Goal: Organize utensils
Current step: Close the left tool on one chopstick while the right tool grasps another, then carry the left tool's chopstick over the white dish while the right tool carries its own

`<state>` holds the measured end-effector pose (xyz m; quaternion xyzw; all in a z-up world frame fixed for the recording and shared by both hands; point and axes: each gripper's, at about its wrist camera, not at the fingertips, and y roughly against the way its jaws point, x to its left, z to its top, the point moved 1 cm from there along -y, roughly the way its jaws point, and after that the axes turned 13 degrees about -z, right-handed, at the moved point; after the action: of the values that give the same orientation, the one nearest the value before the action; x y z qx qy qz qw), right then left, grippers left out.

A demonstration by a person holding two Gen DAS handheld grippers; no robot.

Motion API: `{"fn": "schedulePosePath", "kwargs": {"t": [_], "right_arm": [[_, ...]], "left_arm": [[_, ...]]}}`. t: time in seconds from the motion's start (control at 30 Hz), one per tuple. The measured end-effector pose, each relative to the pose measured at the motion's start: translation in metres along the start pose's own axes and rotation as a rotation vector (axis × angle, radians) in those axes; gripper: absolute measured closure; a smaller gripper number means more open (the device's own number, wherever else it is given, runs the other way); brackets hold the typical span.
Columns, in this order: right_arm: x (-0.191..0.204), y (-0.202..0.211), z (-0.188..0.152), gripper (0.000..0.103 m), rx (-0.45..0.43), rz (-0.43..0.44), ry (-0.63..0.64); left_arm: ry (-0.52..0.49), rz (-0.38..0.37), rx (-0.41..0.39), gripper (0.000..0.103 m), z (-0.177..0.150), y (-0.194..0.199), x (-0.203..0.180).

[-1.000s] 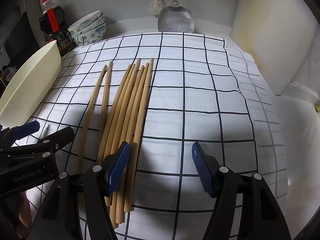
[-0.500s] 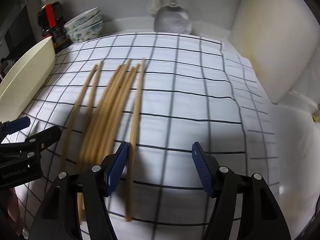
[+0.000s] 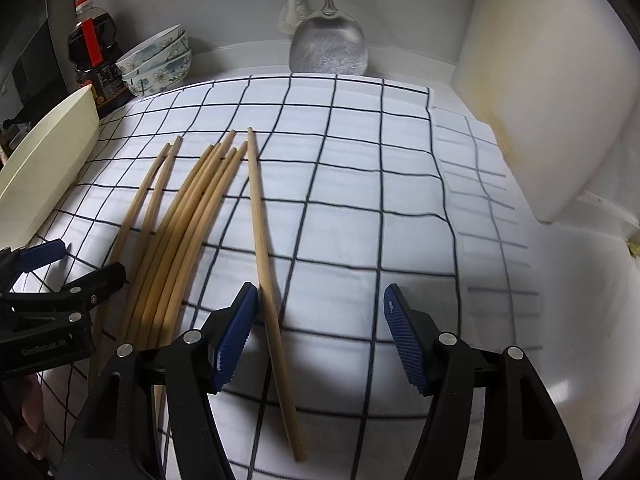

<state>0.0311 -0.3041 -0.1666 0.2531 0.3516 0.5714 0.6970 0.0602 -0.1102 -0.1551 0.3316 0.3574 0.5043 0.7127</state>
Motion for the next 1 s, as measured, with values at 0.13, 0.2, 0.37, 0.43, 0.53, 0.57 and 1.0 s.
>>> {"fn": "schedulePosePath", "kwargs": {"t": [0.13,0.2,0.37,0.43,0.53,0.57,1.0], "right_arm": [[0.01,-0.003,0.009,0.05,-0.014,0.025,0.045],[0.016,0.0,0.009,0.064,-0.022,0.031,0.068],[0.027,0.004,0.009,0.085,-0.028,0.038,0.104],[0.029,0.005,0.01,0.093,-0.024,0.035,0.103],[0.027,0.004,0.011,0.097,-0.008,0.024,0.078],[0.026,0.004,0.012,0.097,-0.002,0.029,0.066],[0.019,0.05,0.008,0.097,0.042,0.096,-0.145]], "left_arm": [[-0.025,-0.008,-0.023,0.036,0.003,0.003,-0.004],[-0.04,-0.018,-0.024,0.047,0.003,0.005,-0.008],[-0.079,-0.041,-0.019,0.082,0.001,0.007,-0.018],[-0.089,-0.046,-0.007,0.095,0.002,0.006,-0.02],[-0.083,-0.055,0.008,0.096,0.004,0.006,-0.018],[-0.08,-0.054,0.014,0.096,0.004,0.006,-0.017],[-0.087,-0.108,0.029,0.096,0.016,0.061,0.007]]}}
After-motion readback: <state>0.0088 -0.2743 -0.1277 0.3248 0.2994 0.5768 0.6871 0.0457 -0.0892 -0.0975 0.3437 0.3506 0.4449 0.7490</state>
